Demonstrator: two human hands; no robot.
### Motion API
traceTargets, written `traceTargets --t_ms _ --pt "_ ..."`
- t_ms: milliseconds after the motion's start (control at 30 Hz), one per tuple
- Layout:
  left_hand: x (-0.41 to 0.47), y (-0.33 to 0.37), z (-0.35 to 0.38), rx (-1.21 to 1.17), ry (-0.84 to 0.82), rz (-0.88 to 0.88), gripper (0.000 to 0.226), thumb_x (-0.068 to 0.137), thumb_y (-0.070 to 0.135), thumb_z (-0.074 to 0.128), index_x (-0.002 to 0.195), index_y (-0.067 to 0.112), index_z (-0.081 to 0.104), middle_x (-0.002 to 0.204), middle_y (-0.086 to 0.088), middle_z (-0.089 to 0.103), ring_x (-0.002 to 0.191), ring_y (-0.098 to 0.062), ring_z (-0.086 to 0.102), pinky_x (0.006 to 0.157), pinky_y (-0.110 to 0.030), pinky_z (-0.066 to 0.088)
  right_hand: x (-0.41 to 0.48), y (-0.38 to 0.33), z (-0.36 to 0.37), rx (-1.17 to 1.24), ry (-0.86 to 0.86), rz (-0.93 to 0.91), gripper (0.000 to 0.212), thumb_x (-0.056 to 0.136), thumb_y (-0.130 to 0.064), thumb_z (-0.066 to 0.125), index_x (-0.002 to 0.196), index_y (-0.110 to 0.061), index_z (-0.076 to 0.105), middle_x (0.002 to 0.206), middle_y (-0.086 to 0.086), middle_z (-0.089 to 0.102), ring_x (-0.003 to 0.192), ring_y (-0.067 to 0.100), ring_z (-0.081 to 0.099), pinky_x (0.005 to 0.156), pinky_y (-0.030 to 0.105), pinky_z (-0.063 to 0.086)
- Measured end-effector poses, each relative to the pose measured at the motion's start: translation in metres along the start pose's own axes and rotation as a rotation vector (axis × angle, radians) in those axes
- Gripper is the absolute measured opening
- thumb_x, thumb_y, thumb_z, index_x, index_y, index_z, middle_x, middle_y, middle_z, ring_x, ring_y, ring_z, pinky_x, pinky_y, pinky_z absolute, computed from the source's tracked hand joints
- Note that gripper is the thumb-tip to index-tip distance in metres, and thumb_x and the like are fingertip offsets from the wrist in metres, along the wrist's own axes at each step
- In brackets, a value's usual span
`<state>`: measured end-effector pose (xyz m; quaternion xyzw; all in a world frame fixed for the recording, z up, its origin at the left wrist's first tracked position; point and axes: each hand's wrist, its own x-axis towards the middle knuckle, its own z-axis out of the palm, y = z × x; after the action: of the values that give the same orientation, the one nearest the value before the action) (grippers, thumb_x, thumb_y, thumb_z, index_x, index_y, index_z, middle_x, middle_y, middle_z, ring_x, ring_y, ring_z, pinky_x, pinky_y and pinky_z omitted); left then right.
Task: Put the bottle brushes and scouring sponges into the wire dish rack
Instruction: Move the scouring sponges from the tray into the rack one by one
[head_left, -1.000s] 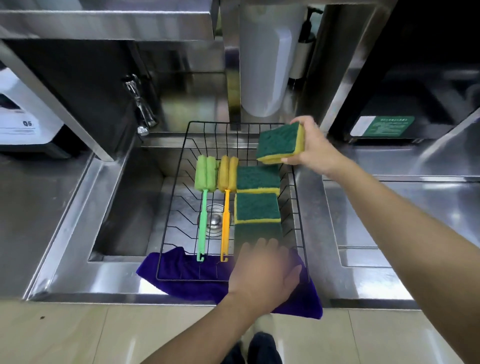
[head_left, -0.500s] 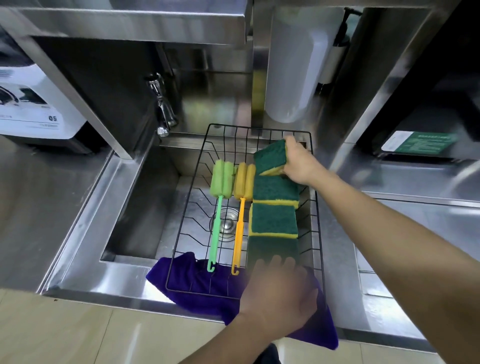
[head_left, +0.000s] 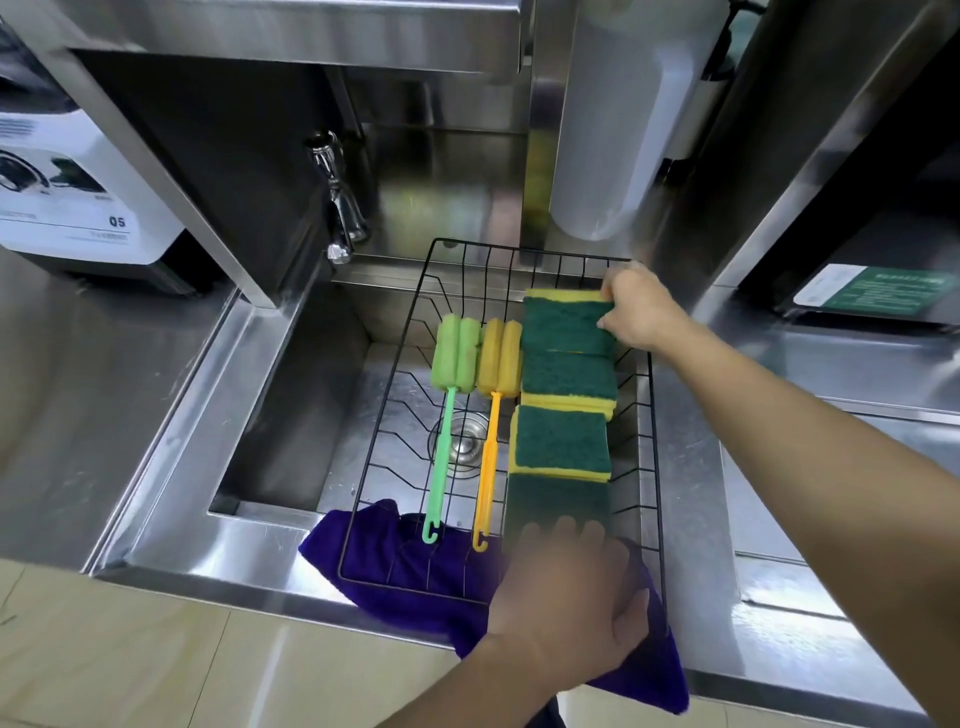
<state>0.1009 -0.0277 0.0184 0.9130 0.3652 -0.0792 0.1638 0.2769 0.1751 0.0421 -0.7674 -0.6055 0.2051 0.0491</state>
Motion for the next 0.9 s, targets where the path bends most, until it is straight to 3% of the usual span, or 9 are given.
traceTargets --t_ms 167,267,400,533,633,733,800,900 --pt "0.000 -0.001 0.013 0.028 0.180 -0.020 0.043 0.086 0.052 0.034 0.091 0.020 0.062 0.088 0.000 0.059 0.077 -0.021 0.053 0.066 -0.041 0.049 0.004 0.004 0.009 -0.095 -0.005 -0.026 0.030 0.088 -0.001 0.048 0.117 -0.003 0.057 0.124 0.025 0.057 0.113 0.040 0.054 0.089 0.039 0.047" --pt "0.001 0.000 0.016 0.019 0.276 -0.020 0.042 0.085 0.052 0.035 0.089 0.021 0.062 0.086 0.002 0.059 0.075 -0.019 0.053 0.064 -0.039 0.049 0.003 -0.001 0.015 -0.265 -0.091 -0.071 0.046 0.095 -0.012 0.041 0.140 -0.022 0.042 0.138 0.020 0.048 0.125 0.038 0.046 0.100 0.042 0.041" --pt "0.000 0.000 0.018 0.040 0.304 -0.035 0.041 0.084 0.053 0.036 0.089 0.022 0.063 0.086 0.002 0.059 0.074 -0.019 0.052 0.064 -0.038 0.048 0.001 -0.003 0.031 -0.587 0.028 -0.160 0.053 0.093 -0.010 0.041 0.145 -0.018 0.032 0.134 0.019 0.039 0.122 0.035 0.040 0.100 0.041 0.035" --pt "0.002 0.000 0.019 0.047 0.305 -0.022 0.041 0.084 0.053 0.036 0.089 0.022 0.062 0.086 0.002 0.059 0.074 -0.018 0.052 0.063 -0.037 0.048 0.003 0.001 0.029 -0.527 0.016 -0.190 0.070 0.091 -0.003 0.046 0.150 -0.013 0.010 0.132 0.018 0.051 0.118 0.034 0.049 0.098 0.042 0.038" --pt "0.002 0.000 0.022 0.055 0.328 -0.028 0.041 0.084 0.052 0.036 0.089 0.021 0.062 0.086 0.002 0.059 0.074 -0.019 0.052 0.063 -0.037 0.048 0.001 0.004 0.025 -0.493 -0.066 -0.176 0.057 0.092 -0.008 0.042 0.145 -0.009 0.023 0.129 0.018 0.056 0.118 0.034 0.049 0.098 0.042 0.036" --pt "0.002 0.000 0.022 0.064 0.322 -0.021 0.040 0.085 0.052 0.037 0.088 0.020 0.061 0.085 0.001 0.058 0.074 -0.020 0.051 0.064 -0.038 0.047 -0.007 0.002 0.022 -0.453 -0.151 -0.172 0.059 0.091 -0.013 0.044 0.146 -0.011 0.023 0.144 0.018 0.042 0.130 0.033 0.039 0.106 0.043 0.031" --pt "0.002 0.001 0.021 0.071 0.289 -0.021 0.039 0.085 0.052 0.037 0.087 0.020 0.060 0.084 0.001 0.057 0.074 -0.020 0.051 0.063 -0.039 0.047 -0.016 -0.003 0.017 -0.354 -0.132 -0.176 0.064 0.092 -0.018 0.047 0.149 -0.016 0.018 0.152 0.016 0.029 0.137 0.034 0.030 0.111 0.045 0.025" --pt "0.002 0.000 0.020 0.065 0.261 -0.010 0.039 0.084 0.052 0.037 0.086 0.021 0.060 0.083 0.002 0.057 0.073 -0.019 0.052 0.063 -0.038 0.047 -0.032 -0.016 -0.008 -0.111 -0.059 -0.214 0.058 0.093 -0.022 0.051 0.145 -0.014 0.029 0.148 0.015 0.033 0.135 0.034 0.035 0.111 0.043 0.028"
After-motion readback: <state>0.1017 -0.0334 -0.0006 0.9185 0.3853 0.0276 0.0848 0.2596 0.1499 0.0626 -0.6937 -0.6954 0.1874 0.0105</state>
